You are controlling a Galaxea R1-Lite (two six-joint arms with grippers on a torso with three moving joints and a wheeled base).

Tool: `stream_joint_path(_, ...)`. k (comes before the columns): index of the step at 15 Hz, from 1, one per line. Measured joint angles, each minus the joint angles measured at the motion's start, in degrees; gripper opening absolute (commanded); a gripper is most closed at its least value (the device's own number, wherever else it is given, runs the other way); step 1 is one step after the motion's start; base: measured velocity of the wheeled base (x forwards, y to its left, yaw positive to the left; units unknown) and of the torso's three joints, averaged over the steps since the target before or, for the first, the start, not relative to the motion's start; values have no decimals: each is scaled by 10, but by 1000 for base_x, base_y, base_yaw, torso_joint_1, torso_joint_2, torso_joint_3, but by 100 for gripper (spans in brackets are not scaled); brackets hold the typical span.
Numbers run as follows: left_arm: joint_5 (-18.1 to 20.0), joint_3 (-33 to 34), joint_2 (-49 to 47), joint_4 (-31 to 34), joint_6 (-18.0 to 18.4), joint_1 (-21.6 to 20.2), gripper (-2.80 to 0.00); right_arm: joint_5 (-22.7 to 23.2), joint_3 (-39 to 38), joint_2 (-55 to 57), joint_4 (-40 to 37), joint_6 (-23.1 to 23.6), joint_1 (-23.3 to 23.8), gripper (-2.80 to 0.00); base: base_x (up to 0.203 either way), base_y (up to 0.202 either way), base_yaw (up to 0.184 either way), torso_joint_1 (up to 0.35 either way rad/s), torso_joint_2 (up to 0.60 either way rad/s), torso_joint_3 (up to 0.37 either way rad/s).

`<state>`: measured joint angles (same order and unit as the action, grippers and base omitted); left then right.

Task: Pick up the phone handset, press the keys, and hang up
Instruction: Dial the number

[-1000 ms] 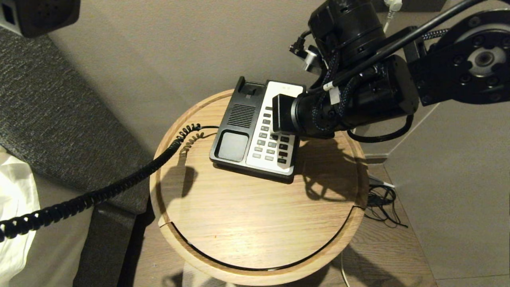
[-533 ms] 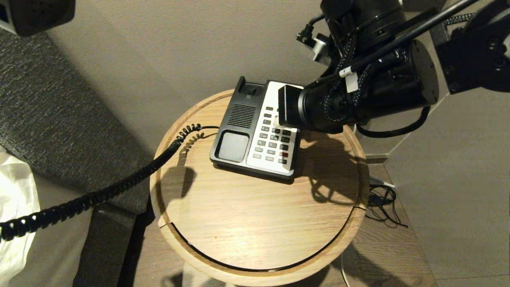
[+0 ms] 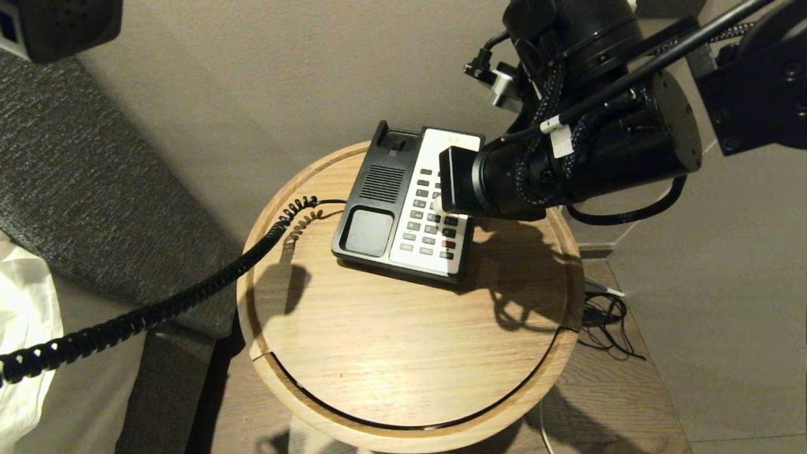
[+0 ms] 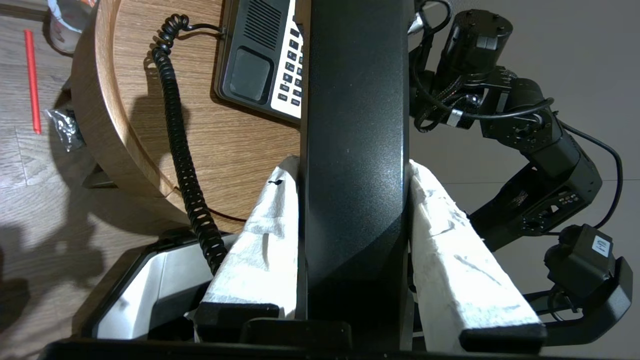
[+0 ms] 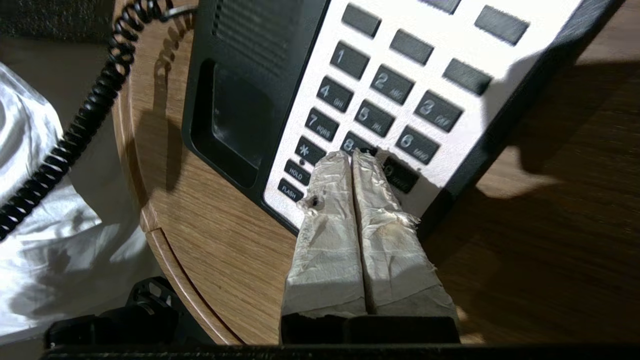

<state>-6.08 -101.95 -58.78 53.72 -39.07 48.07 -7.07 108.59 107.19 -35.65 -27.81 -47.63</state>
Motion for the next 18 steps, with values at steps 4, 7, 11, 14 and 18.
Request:
stream_joint_path(4, 0, 7, 3, 0, 0, 0, -280, 0, 0, 8, 1, 0, -6, -280, 0, 0, 0, 0, 0, 0)
stream_joint_path(7, 0, 14, 7, 0, 0, -1, -280, -1, 1, 14, 4, 1, -6, -280, 0, 0, 0, 0, 0, 0)
stream_joint_path(11, 0, 15, 9, -1, 1, -1, -280, -2, 7, 20, 8, 2, -5, -280, 0, 0, 0, 0, 0, 0)
stream_joint_path(14, 0, 14, 9, -1, 1, -1, -280, -2, 8, 23, 9, 3, -5, -280, 0, 0, 0, 0, 0, 0)
stream_joint_path(18, 0, 14, 9, -1, 1, -1, -280, -2, 6, 26, 9, 5, -4, -280, 0, 0, 0, 0, 0, 0)
